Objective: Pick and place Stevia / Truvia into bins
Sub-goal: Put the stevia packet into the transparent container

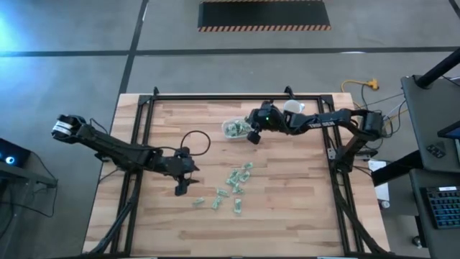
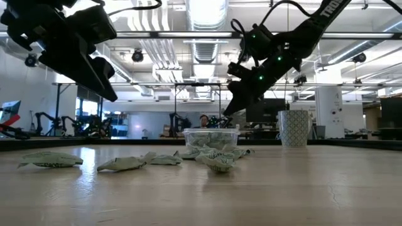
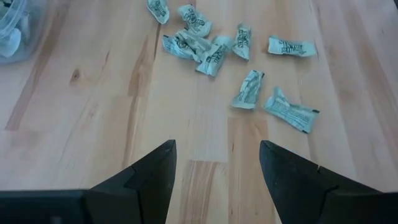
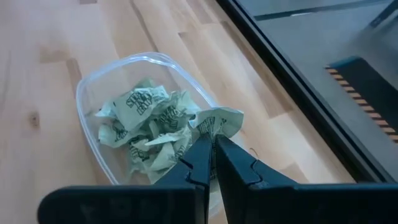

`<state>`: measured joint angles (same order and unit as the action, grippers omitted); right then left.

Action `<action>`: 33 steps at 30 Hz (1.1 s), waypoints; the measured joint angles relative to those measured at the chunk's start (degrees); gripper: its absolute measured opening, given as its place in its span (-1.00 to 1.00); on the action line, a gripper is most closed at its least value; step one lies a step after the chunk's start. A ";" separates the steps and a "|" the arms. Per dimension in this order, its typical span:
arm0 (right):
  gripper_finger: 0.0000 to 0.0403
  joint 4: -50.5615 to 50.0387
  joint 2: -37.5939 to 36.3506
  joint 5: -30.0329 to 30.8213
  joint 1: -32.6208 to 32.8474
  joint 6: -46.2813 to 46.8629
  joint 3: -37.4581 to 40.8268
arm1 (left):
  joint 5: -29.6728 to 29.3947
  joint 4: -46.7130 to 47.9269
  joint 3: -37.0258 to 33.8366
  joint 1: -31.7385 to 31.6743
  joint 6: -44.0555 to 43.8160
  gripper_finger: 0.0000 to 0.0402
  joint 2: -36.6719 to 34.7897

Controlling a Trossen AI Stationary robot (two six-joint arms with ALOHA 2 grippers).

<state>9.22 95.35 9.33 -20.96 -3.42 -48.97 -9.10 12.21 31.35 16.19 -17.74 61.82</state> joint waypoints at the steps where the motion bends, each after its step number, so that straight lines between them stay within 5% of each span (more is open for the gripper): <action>1: -0.94 0.05 0.00 -0.48 -0.18 -0.23 0.00 | 0.00 0.01 0.00 0.00 0.00 0.07 0.00; 11: -0.90 0.02 0.07 -1.56 -0.13 -2.08 0.00 | 0.00 -0.15 0.00 -0.04 0.02 0.07 0.00; 24: -0.24 0.05 -0.03 -5.10 -0.08 -2.93 0.00 | 0.20 -0.37 -0.68 -0.04 -1.50 0.07 0.79; 29: -0.17 -1.60 -0.05 -14.73 1.48 -5.75 0.00 | 8.25 -2.59 -2.25 0.73 -3.33 0.07 4.93; 33: -0.20 -5.40 -0.11 -16.27 3.13 -7.15 0.00 | 11.56 -7.31 -2.38 3.01 -5.10 0.07 9.17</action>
<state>3.82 95.24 -6.94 -17.83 -10.57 -48.97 2.45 4.90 28.97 19.19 -22.84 71.00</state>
